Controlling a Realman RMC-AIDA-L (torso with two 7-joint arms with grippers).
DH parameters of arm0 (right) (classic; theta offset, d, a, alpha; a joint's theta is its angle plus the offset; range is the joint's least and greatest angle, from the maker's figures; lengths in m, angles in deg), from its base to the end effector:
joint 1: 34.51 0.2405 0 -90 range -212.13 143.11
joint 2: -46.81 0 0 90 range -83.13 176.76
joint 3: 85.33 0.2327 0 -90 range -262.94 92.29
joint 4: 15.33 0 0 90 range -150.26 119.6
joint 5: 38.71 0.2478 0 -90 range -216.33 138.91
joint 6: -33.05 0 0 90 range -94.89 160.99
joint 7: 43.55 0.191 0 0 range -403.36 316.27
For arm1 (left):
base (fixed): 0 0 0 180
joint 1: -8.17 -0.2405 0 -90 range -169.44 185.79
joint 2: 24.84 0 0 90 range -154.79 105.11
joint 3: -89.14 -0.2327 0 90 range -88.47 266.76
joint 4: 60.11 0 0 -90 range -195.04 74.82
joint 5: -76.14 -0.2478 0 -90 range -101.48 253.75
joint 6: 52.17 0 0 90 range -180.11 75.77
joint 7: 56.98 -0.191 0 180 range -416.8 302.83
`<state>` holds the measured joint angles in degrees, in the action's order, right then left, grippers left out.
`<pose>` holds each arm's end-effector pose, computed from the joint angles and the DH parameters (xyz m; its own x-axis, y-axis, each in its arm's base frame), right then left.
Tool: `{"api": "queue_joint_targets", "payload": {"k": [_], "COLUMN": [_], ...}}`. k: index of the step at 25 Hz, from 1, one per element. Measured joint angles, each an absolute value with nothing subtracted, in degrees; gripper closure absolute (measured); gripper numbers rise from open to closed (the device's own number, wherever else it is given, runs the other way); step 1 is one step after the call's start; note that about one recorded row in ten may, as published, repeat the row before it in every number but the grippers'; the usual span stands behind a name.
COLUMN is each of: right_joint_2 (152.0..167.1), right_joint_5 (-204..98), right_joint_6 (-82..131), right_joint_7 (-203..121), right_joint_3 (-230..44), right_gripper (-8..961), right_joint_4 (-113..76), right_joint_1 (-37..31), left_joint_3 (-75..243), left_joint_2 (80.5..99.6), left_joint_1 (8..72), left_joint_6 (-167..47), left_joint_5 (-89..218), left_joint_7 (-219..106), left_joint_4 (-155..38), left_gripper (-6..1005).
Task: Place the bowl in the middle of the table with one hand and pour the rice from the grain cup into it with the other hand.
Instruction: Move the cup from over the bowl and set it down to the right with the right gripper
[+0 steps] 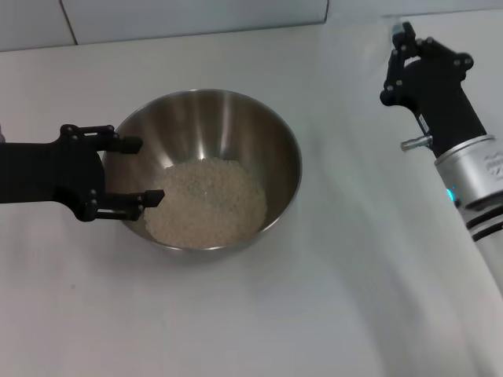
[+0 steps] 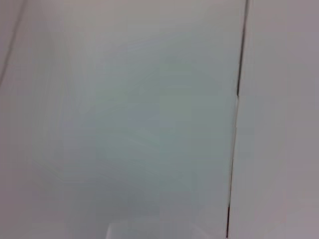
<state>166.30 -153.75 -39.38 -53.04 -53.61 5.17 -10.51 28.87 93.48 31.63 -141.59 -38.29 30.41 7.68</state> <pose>0.2662 0.3752 -0.0588 0.7564 0.1916 -0.6254 -0.5955 -0.1938 -0.7796 -0.1970 0.3701 0.0056 0.9709 0.0877 0.2230 0.1429 -0.9590 -0.2448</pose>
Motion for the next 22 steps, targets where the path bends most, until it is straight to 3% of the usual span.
{"api": "queue_joint_targets", "payload": {"k": [11,22], "right_joint_2": [166.07,166.24], "right_joint_5": [-160.48,-161.37], "right_joint_6": [-25.45,-18.77], "right_joint_7": [-38.23,-38.22], "right_joint_3": [-58.12,-58.16], "right_gripper": [908,902], "right_joint_4": [-4.44,-4.66], "right_joint_1": [-4.01,-2.27], "left_joint_3": [28.92,28.57], "left_joint_2": [93.54,93.55], "left_joint_1": [31.66,31.64], "left_joint_6": [-141.41,-141.37], "left_joint_5": [-38.57,-38.57], "left_joint_7": [30.34,30.35], "left_joint_4": [7.14,7.12], "left_gripper": [185,185]}}
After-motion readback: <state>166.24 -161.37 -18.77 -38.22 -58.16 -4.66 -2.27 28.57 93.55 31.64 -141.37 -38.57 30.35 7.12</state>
